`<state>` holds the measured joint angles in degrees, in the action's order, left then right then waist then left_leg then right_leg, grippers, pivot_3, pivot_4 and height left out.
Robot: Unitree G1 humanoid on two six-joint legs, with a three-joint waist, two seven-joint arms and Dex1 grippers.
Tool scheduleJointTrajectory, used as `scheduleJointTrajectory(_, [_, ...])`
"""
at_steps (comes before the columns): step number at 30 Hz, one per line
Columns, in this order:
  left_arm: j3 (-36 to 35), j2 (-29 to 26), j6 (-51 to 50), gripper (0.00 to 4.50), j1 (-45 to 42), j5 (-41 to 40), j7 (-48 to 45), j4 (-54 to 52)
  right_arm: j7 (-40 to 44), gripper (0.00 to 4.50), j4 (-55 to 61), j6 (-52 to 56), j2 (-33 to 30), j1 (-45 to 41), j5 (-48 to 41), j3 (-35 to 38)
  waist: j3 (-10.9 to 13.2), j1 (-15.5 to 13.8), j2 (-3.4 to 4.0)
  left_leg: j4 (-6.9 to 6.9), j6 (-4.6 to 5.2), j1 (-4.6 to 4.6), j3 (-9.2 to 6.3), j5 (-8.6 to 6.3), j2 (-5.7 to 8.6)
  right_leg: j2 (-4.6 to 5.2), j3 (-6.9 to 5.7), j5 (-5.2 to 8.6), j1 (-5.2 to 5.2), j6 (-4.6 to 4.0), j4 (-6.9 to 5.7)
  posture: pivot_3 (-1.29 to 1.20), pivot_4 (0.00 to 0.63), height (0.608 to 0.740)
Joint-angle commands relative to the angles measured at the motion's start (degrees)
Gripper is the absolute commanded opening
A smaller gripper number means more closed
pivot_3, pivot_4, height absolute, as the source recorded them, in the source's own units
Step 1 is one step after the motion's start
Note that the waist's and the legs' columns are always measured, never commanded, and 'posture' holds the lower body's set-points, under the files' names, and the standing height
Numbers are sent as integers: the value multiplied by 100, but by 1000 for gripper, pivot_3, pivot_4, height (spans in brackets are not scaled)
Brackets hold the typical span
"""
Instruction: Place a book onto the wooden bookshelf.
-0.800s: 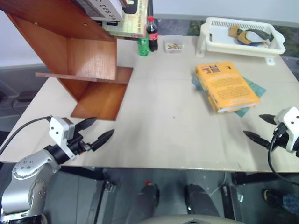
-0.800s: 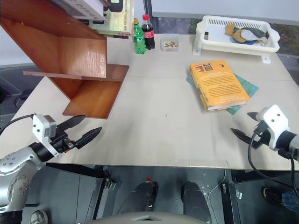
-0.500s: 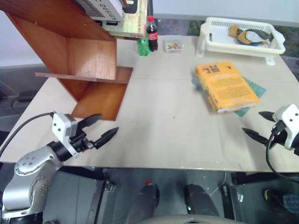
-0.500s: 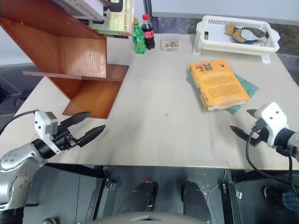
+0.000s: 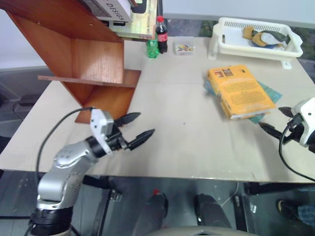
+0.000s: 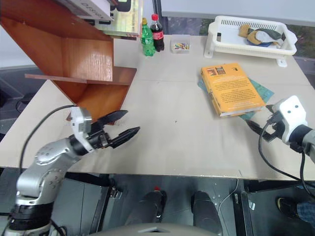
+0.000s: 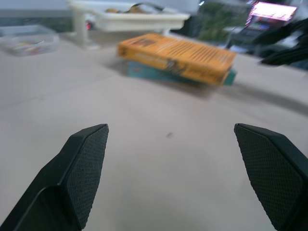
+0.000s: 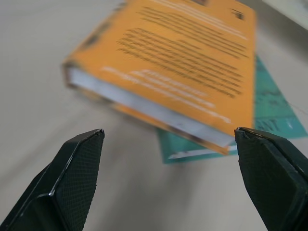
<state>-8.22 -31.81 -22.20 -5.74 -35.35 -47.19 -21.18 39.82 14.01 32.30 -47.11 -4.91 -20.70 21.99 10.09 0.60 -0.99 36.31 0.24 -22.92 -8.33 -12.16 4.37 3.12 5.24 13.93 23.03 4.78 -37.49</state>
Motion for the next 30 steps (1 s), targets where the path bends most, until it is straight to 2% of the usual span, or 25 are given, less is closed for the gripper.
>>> scheduleJointTrajectory(1, [325, 185, 77, 4500, -308, 202, 155, 5, -361, 4057, -249, -60, 36, -361, 111, 115, 0, 9, 1, 0, 0, 1, 4, 0, 0, -2, 0, 0, 0, 0, 1, 0, 150, 740])
scheduleJointTrajectory(3, [480, 380, 35, 4500, -578, 229, 282, 91, -451, 3770, -466, -182, 55, -559, 198, 49, 0, 11, 1, -1, 0, 1, 5, 0, 1, -3, 1, 0, 0, 0, 2, 0, 150, 740])
scheduleJointTrajectory(4, [553, 467, 31, 4500, -670, 277, 337, 149, -500, 3409, -545, -259, 86, -618, 244, 8, 1, 7, 0, -1, 0, 0, 6, 0, 4, -2, 1, 0, 0, 0, 1, 0, 150, 740])
scheduleJointTrajectory(10, [751, 691, 13, 4500, -702, 350, 483, 57, -553, 522, -356, -337, 261, -580, 186, 13, 1, 19, 3, -11, 1, -2, 3, -1, 4, -3, 1, 0, 6, 0, 2, 0, 150, 740])
scheduleJointTrajectory(11, [804, 722, 90, 4500, -670, 427, 472, 105, -581, 111, -357, -368, 301, -584, 194, 7, 1, 17, 3, -11, 2, -1, 3, -1, 5, -2, 3, 0, 6, 0, 2, 0, 150, 740])
scheduleJointTrajectory(12, [830, 720, 167, 4500, -594, 500, 450, 115, -619, 46, -290, -383, 344, -531, 205, 11, 1, 14, 2, -11, 2, -1, 3, -1, 5, -1, 3, 0, 6, 1, 3, 0, 150, 740])
scheduleJointTrajectory(19, [740, 1279, -382, 4500, -1056, 307, 1257, 209, -511, 46, -199, -374, 397, -846, 9, -30, 2, 4, 2, -5, 3, -1, 2, -1, 10, -1, 2, -1, 4, 2, -2, 0, 150, 740])
scheduleJointTrajectory(22, [719, 1495, -618, 4500, -1284, 249, 1518, 411, -140, 46, 102, -447, 323, -567, -198, 39, 2, 7, 2, -2, 3, -1, 3, -1, 11, -3, 0, -1, 3, 3, -2, 0, 150, 740])
scheduleJointTrajectory(25, [666, 1657, -1296, 4500, -1684, -5, 1816, 688, -95, 858, 531, -284, 337, -288, -434, 226, 2, -14, 2, -3, 3, -3, -7, -1, 11, -4, -13, -1, 1, 3, -1, 0, 150, 740])
scheduleJointTrajectory(27, [685, 1683, -1794, 4500, -1952, -206, 1886, 795, -224, 1821, 751, -182, 348, -279, -518, 275, 3, -3, 1, -2, 3, -7, -8, -1, 17, -1, -13, -1, 2, 4, -2, 0, 150, 740])
scheduleJointTrajectory(28, [761, 1655, -1889, 4500, -2039, -213, 1788, 861, -369, 2176, 711, -212, 369, -333, -407, 216, 3, 14, 0, -1, 3, -7, -8, -1, 22, 2, -13, -1, 2, 4, -4, 0, 150, 740])
scheduleJointTrajectory(29, [889, 1592, -1839, 4500, -2088, -148, 1582, 920, -651, 2797, 552, -281, 421, -452, -157, 101, 3, 23, 0, 0, 3, -6, -7, -1, 23, 2, -11, -1, 2, 5, -5, 0, 150, 740])
scheduleJointTrajectory(30, [1033, 1506, -1712, 4500, -2101, -31, 1365, 935, -978, 3228, 365, -312, 486, -590, 113, -21, 3, 40, -1, 0, 3, -5, -5, -1, 24, 2, -11, -1, 2, 5, -4, 0, 150, 740])
